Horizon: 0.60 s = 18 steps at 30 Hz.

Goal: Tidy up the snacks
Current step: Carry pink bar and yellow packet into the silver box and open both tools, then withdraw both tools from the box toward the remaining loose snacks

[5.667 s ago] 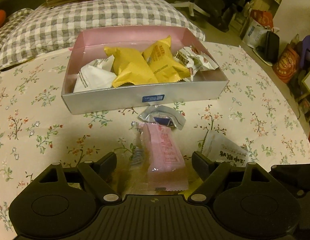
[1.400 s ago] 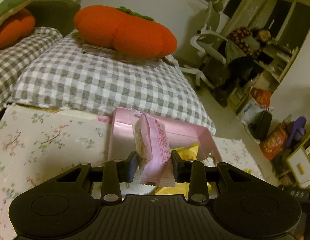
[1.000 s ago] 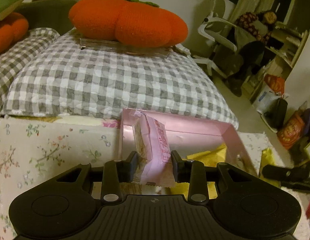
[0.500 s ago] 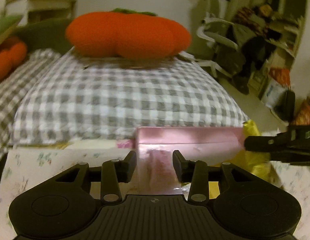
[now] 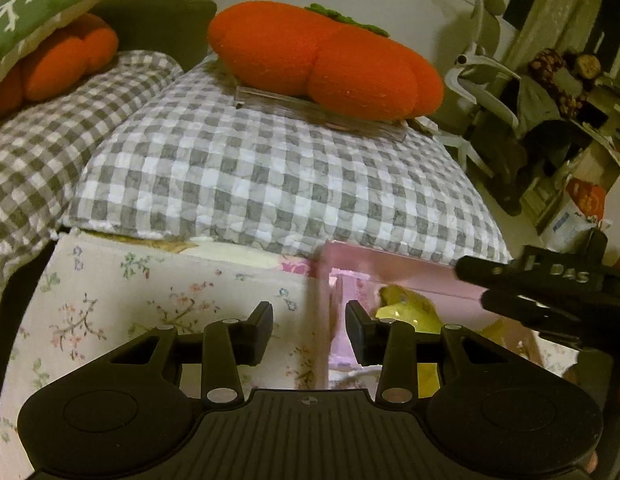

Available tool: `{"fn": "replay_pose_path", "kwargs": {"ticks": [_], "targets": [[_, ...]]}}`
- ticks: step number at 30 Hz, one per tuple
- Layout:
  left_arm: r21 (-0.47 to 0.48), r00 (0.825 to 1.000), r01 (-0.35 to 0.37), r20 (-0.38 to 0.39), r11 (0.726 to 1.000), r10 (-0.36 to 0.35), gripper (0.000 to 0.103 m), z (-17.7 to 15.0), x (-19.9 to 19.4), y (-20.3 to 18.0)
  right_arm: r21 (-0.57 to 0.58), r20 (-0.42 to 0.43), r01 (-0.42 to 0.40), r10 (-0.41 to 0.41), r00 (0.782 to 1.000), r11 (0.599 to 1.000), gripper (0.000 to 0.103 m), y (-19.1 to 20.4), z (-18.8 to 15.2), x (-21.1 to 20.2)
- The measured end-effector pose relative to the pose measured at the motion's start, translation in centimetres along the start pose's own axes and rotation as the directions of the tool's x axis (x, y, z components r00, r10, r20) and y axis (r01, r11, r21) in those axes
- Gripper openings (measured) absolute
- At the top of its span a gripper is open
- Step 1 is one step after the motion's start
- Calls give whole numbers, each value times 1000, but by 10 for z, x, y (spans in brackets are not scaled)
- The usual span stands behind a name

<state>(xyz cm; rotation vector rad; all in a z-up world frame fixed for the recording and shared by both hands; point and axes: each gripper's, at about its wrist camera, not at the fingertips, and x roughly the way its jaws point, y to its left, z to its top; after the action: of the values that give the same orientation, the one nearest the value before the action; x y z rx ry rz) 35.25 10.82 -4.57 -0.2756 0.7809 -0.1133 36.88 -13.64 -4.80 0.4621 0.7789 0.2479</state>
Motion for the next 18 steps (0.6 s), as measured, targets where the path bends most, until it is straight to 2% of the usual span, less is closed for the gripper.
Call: {"fn": "replay_pose_path", "kwargs": {"ticks": [4,7,11,16,18], "targets": [[15,1000,-24,-5,1000,24,38,-6,-11,-6,10,5,-7,7,1000,1000,53,-1,4,-23],[8,1000,-15,-21,1000,15,38,-13,-21,-10,-2,-6,-18,18,1000,1000,55,2,2,-43],[17,999,-6,-42,1000,7,38,-25,-34,-17,-52,4,-13,13,1000,999,65,6,-7,-74],[63,997,-20,-73,998,25,39,-46,-54,-29,-45,-53,0,-3,999,999,66,0,-24,-94],[86,995,-49,-83,995,56,39,-55,-62,-33,-49,-68,16,-20,998,999,66,-2,-31,-101]]}}
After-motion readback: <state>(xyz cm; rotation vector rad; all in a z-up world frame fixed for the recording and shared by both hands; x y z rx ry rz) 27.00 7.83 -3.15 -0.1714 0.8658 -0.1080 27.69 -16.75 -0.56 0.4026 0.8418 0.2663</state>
